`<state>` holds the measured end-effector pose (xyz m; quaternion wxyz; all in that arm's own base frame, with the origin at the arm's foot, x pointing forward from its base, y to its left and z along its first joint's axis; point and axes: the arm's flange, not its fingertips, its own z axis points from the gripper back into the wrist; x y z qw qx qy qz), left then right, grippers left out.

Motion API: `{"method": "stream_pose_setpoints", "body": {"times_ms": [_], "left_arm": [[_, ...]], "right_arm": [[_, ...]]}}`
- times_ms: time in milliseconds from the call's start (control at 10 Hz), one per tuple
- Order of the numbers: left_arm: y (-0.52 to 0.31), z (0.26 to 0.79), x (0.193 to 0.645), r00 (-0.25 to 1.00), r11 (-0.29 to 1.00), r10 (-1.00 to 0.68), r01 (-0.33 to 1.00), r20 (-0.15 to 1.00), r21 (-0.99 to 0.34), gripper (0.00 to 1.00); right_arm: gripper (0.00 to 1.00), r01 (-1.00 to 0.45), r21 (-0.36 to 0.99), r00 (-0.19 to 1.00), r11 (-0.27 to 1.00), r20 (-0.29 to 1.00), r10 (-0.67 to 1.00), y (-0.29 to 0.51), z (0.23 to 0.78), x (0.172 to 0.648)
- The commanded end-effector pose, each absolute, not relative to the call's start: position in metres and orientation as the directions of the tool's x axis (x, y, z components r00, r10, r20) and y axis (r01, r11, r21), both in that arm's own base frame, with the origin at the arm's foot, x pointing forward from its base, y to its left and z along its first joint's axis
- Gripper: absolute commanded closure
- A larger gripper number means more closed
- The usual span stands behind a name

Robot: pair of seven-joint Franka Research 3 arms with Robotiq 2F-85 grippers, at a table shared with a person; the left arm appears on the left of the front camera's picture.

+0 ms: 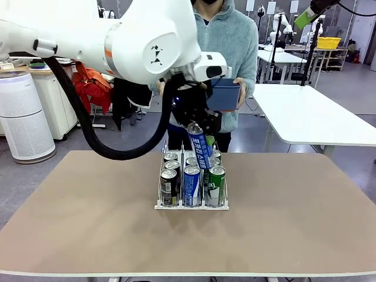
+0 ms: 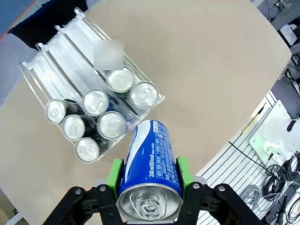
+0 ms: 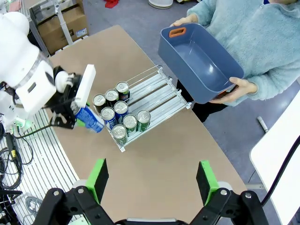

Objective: Fill the beverage cans into the dispenser.
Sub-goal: Place the picked Ionic drink in the line of the Automatic Can Dispenser with the same cans.

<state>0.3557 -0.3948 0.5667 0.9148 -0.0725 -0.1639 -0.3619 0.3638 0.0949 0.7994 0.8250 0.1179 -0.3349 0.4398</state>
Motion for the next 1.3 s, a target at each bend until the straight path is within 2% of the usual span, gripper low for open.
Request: {"method": "stream_pose_setpoints", "body": {"times_ms": [0, 500, 700, 1200], "left_arm": [[-0.405, 0.568, 0.362, 0.672, 0.71, -0.648, 0.704, 0.358, -0.035, 0.43], [-0.401, 0.562, 0.357, 0.682, 0.72, -0.646, 0.694, 0.343, -0.022, 0.43], [-0.416, 0.554, 0.343, 0.762, 0.813, -0.56, 0.581, 0.324, 0.038, 0.43], [-0.445, 0.533, 0.303, 0.762, 0.831, -0.55, 0.54, 0.342, 0.133, 0.43]], "right_arm": [[0.0, -0.799, -0.091, 0.397, 0.594, 0.663, 0.635, 0.097, 0.798, 0.363], [0.0, -0.799, -0.091, 0.397, 0.594, 0.663, 0.635, 0.097, 0.798, 0.363], [0.0, -0.799, -0.091, 0.397, 0.594, 0.663, 0.635, 0.097, 0.798, 0.363], [0.0, -0.799, -0.091, 0.397, 0.594, 0.663, 0.635, 0.097, 0.798, 0.363]]}}
